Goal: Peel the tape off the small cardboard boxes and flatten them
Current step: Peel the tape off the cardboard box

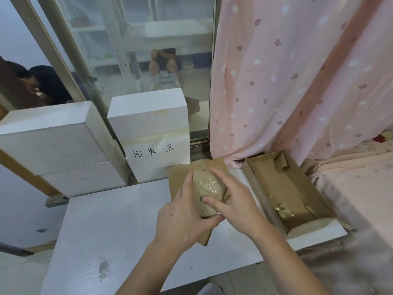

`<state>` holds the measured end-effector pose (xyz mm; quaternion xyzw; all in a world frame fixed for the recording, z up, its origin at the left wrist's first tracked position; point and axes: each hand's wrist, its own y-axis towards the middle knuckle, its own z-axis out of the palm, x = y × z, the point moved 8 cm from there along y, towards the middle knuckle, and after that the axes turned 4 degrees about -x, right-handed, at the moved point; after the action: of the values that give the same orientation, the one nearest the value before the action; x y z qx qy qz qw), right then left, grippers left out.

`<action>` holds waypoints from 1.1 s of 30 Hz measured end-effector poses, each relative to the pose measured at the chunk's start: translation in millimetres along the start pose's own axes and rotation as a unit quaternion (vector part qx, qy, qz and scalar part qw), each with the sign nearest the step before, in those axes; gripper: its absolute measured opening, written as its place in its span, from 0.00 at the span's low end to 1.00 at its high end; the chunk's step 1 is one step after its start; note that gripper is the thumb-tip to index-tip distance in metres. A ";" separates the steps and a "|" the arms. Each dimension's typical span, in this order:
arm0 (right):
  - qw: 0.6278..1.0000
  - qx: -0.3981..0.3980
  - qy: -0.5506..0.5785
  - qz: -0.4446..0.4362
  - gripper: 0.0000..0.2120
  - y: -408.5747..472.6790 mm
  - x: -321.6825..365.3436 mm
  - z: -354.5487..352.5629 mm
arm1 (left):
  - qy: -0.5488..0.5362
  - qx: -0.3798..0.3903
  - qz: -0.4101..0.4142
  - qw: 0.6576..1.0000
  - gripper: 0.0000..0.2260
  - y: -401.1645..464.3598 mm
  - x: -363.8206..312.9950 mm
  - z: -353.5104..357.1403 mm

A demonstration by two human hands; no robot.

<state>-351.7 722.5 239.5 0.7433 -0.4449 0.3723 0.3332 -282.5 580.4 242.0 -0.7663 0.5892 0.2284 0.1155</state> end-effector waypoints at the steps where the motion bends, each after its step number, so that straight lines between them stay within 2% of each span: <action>1: 0.999 -0.021 0.000 -0.029 0.26 -0.9 3.7 0.4 | -0.004 -0.005 0.000 1.000 0.56 0.3 0.2 -0.5; 5: 0.992 -0.098 0.027 -0.077 0.07 -1.0 8.9 -0.6 | -0.034 -0.018 -0.001 0.999 0.56 -0.6 1.6 -2.0; 10: 0.987 -0.099 -0.013 -0.124 0.02 1.0 16.2 8.5 | -0.013 -0.051 0.016 0.998 0.52 -0.6 2.7 -5.9; 12: 0.985 -0.099 -0.027 -0.140 0.03 0.4 19.0 12.9 | -0.002 -0.051 0.008 0.999 0.52 0.8 4.1 -6.2; 17: 0.973 -0.113 -0.101 -0.175 0.11 -1.7 29.9 20.9 | 0.001 -0.039 -0.032 0.999 0.53 3.9 15.4 -3.8; 22: 0.953 -0.136 -0.159 -0.217 0.09 -3.2 34.7 20.6 | -0.003 -0.038 -0.041 0.998 0.51 1.8 21.3 0.4; 26: 0.940 -0.091 -0.193 -0.267 0.13 -4.9 31.7 31.2 | -0.015 -0.042 -0.043 0.998 0.51 4.5 25.7 1.3; 30: 0.961 -0.015 -0.165 -0.220 0.13 1.1 21.3 39.0 | -0.028 -0.051 -0.045 0.997 0.46 10.1 28.8 0.3; 33: 0.978 -0.011 -0.116 -0.173 0.14 4.5 18.2 36.4 | -0.025 -0.050 -0.041 0.998 0.47 13.8 27.7 0.9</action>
<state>-340.5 683.2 237.4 0.8434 -0.3491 0.2155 0.3469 -290.3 553.5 229.0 -0.7890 0.5419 0.2714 0.1008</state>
